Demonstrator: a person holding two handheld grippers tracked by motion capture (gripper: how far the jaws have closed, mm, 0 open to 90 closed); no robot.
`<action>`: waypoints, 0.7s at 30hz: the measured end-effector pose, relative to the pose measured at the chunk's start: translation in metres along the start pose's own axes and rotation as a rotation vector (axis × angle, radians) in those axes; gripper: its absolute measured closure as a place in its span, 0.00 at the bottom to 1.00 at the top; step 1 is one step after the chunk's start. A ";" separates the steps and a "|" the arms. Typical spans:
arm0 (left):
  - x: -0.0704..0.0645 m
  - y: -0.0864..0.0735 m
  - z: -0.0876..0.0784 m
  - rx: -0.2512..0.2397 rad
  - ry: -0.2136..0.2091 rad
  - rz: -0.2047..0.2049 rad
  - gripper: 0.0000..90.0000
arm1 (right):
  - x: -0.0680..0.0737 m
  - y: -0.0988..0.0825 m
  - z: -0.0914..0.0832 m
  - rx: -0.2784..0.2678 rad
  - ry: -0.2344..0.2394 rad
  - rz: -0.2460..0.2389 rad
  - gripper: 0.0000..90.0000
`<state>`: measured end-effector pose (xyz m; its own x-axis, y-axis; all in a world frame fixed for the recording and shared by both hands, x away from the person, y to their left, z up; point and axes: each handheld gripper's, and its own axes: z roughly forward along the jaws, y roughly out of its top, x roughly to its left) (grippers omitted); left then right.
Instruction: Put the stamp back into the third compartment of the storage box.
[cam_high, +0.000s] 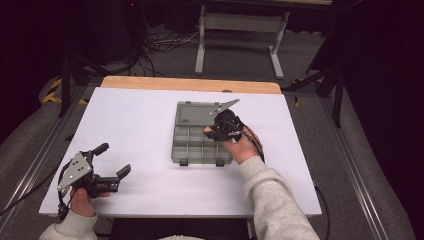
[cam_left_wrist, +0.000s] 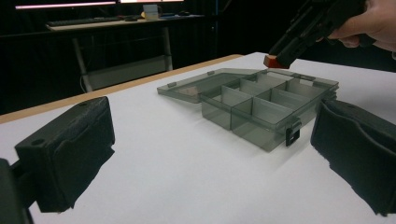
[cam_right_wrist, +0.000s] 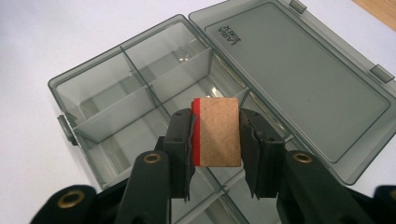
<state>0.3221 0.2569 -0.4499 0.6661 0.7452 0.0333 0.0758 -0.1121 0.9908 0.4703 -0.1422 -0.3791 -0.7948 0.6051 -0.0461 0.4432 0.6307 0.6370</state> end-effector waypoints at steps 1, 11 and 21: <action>0.000 0.000 0.000 0.000 0.000 0.000 0.01 | 0.000 0.000 0.000 0.000 0.000 0.000 0.73; 0.000 0.000 0.000 0.000 -0.001 0.001 0.01 | -0.006 -0.001 0.007 0.008 -0.010 0.021 0.73; 0.000 0.000 0.000 0.001 -0.002 0.001 0.01 | -0.009 -0.001 0.018 0.027 -0.027 0.003 0.73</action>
<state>0.3223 0.2570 -0.4500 0.6674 0.7439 0.0340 0.0759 -0.1134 0.9906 0.4845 -0.1397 -0.3932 -0.7819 0.6200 -0.0650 0.4574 0.6415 0.6159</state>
